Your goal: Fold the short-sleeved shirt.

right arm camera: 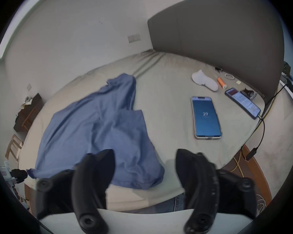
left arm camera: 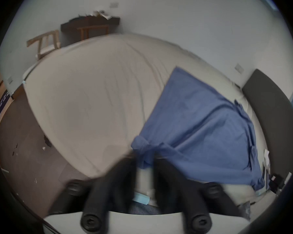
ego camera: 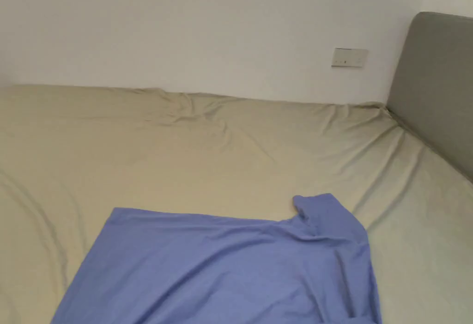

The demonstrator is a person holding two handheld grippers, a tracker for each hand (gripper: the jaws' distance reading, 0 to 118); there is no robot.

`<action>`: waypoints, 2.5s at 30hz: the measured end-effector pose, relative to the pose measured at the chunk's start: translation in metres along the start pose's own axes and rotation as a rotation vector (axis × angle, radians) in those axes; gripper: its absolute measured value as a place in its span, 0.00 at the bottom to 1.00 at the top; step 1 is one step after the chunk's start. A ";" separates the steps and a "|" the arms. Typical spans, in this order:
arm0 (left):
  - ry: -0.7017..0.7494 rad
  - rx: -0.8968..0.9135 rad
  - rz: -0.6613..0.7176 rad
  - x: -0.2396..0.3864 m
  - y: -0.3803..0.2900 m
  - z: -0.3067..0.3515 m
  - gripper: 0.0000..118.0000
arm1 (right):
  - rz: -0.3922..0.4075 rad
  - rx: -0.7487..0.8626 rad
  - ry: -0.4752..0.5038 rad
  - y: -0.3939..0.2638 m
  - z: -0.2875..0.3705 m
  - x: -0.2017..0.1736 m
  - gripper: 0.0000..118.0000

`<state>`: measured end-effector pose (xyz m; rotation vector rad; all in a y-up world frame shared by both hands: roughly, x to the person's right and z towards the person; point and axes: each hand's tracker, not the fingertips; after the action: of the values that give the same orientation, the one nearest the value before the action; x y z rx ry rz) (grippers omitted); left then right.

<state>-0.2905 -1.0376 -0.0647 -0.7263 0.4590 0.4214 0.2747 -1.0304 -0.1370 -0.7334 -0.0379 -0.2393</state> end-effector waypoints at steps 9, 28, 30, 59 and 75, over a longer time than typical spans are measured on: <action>-0.020 -0.037 -0.040 0.004 -0.014 -0.002 0.00 | -0.072 -0.066 0.076 -0.017 -0.009 -0.018 0.01; 0.019 -0.187 -0.099 0.014 -0.004 -0.087 0.05 | -0.123 -0.116 -0.069 -0.022 -0.023 -0.008 0.88; 0.025 -0.186 -0.117 0.015 -0.005 -0.087 0.05 | -0.156 -0.154 -0.067 -0.024 -0.031 0.000 0.92; -0.083 -0.029 -0.089 0.067 0.112 -0.117 0.05 | 0.053 -0.011 0.069 0.116 -0.115 -0.059 0.10; -0.136 -0.191 -0.033 0.098 0.141 -0.238 0.92 | -0.070 -0.154 0.025 0.137 -0.262 -0.068 0.74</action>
<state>-0.3418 -1.0915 -0.3487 -0.8824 0.2806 0.4844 0.2272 -1.0933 -0.4300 -0.8833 -0.0213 -0.3206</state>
